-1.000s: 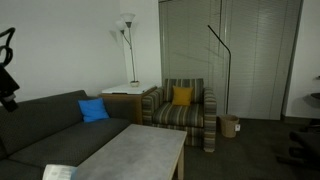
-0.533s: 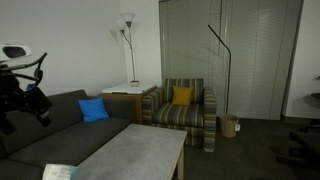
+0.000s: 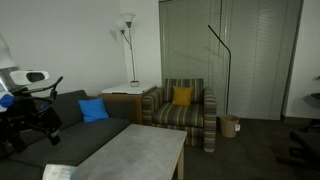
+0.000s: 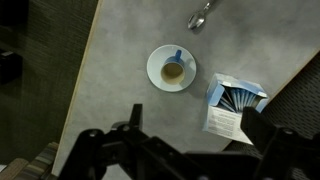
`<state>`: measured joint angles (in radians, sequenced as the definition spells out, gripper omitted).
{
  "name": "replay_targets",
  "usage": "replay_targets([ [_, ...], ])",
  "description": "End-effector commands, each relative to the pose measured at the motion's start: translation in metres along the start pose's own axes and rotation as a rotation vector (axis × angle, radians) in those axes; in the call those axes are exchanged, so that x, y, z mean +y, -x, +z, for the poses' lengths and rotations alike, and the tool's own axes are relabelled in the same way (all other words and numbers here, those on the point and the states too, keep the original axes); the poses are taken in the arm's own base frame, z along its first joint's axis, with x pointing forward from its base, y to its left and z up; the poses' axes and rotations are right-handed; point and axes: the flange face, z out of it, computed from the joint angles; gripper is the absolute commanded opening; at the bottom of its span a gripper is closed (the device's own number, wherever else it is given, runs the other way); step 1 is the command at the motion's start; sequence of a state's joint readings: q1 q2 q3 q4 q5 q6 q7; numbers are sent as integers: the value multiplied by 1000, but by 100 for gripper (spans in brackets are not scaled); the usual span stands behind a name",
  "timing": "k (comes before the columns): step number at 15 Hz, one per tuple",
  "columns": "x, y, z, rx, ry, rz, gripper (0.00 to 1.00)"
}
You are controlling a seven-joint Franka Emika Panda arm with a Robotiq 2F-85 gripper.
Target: Remove the blue mug from the white plate and set it down on the table
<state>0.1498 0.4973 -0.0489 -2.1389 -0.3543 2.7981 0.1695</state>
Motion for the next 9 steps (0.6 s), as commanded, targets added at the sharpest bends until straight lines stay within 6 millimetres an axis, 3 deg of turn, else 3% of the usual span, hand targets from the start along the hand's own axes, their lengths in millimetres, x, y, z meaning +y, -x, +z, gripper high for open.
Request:
replay_targets([
  [1, 0, -2, -1, -3, 2, -2, 100],
  [2, -2, 1, -6, 25, 3, -8, 100],
  [4, 0, -5, 10, 5, -25, -4, 100],
  [9, 13, -12, 83, -75, -187, 28, 100],
])
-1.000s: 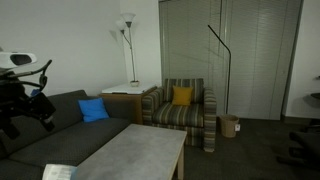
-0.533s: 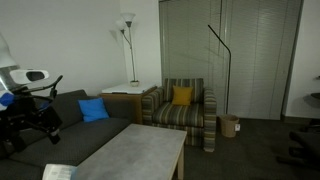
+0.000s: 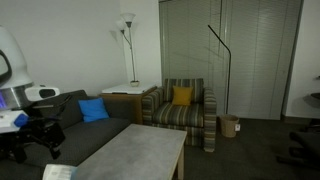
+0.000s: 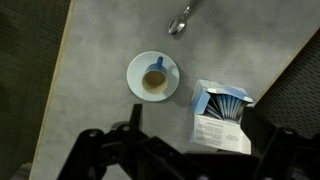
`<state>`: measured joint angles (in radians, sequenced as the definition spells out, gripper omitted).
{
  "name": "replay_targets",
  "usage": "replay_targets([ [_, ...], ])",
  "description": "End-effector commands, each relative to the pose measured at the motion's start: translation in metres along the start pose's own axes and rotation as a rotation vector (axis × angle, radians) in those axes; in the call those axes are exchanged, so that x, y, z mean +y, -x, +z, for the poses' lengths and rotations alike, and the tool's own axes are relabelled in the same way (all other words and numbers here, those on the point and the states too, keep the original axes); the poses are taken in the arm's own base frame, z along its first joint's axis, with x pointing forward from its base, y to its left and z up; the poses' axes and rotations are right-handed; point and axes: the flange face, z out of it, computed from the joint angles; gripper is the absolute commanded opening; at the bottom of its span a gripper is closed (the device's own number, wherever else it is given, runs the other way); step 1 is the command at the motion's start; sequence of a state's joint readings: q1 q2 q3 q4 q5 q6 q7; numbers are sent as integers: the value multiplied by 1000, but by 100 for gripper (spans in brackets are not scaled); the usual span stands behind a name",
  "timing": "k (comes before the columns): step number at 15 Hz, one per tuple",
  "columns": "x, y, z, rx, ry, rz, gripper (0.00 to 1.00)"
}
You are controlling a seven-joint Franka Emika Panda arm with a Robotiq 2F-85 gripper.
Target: Remove the blue mug from the white plate and set it down on the table
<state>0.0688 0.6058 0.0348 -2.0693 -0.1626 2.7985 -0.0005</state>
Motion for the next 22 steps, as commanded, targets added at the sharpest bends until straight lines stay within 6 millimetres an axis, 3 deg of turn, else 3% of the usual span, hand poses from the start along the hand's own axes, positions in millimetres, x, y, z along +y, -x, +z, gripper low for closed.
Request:
replay_targets([
  [1, 20, -11, 57, -54, -86, 7, 100],
  [5, 34, -18, 105, -98, -73, 7, 100],
  [11, 29, -20, 174, -203, -45, -3, 100],
  [12, 28, -16, 153, -155, -57, 9, 100],
  [14, 25, -15, 172, -184, -56, 4, 100],
  [16, 25, -16, 178, -185, -56, 3, 100],
  [18, 14, -13, 156, -58, -60, 13, 100],
  [22, -10, -10, 164, 39, -57, 37, 100],
])
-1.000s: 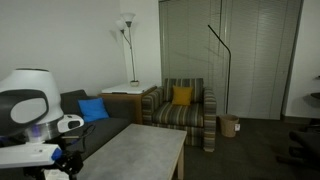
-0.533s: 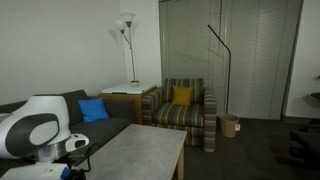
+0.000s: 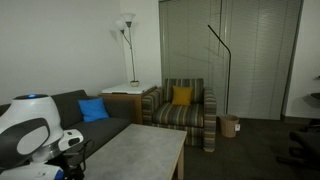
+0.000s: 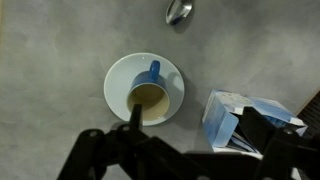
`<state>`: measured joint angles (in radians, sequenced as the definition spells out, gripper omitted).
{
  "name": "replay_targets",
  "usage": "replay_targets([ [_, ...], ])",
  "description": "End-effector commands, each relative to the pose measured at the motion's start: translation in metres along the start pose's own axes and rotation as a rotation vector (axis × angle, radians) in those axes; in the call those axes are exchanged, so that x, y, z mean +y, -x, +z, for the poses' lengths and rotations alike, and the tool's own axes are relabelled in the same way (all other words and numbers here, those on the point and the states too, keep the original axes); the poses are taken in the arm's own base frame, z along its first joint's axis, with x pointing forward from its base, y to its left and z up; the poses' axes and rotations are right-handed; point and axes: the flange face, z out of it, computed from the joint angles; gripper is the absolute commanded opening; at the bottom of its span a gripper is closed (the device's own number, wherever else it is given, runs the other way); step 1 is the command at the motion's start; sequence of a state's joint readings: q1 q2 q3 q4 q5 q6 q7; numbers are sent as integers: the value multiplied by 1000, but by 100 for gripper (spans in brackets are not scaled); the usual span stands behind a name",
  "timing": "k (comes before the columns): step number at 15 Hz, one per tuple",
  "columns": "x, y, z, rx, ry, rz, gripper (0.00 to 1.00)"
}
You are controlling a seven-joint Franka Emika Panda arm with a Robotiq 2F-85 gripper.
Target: Remove the blue mug from the white plate and set it down on the table
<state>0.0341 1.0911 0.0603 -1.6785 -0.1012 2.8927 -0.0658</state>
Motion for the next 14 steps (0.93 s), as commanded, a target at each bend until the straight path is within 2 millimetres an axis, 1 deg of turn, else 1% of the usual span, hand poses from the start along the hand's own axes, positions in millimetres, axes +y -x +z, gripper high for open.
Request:
replay_targets([
  [1, -20, 12, 4, 33, 5, 8, 100],
  [3, -25, 13, 15, 5, 5, 21, 100],
  [6, -16, 12, 34, -27, 1, 88, 100],
  [9, 7, 13, 59, -63, -11, 164, 100],
  [11, 23, 11, 76, -57, -28, 181, 100],
  [14, 40, 9, 98, -51, -24, 204, 100],
])
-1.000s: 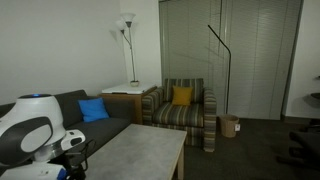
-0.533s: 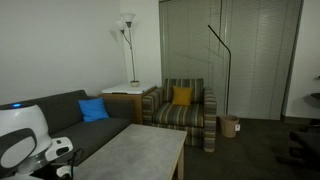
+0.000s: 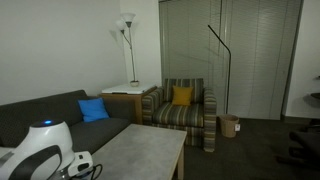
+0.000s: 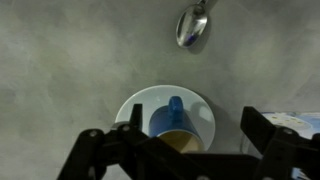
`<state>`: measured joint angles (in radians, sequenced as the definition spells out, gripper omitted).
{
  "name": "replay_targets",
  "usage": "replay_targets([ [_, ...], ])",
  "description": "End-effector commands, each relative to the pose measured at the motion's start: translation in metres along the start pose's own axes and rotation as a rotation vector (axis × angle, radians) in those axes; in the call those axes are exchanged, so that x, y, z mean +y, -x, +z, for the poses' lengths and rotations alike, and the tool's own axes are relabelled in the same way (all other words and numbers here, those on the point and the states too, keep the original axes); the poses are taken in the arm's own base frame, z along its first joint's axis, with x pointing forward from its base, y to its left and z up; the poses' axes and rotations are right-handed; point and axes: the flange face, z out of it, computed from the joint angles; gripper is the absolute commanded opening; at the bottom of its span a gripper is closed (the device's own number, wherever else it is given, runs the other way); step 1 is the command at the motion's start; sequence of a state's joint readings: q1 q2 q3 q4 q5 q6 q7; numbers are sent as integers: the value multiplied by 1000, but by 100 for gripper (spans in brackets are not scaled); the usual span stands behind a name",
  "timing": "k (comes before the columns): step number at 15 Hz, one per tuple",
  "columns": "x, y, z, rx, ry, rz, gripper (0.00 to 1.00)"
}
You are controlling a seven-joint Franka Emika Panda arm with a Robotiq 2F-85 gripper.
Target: Remove the blue mug from the white plate and set it down on the table
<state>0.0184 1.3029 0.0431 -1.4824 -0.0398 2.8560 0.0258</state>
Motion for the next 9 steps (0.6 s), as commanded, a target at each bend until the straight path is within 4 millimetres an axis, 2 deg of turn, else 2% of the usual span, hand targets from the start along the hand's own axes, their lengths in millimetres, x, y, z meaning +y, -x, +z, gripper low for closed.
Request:
replay_targets([
  [1, 16, -11, 27, 2, -18, 26, 100],
  [6, 16, -15, 49, 14, -23, 45, 100],
  [7, 15, -12, 40, 14, -21, 45, 100],
  [9, 16, -13, 42, 16, -16, 44, 100],
])
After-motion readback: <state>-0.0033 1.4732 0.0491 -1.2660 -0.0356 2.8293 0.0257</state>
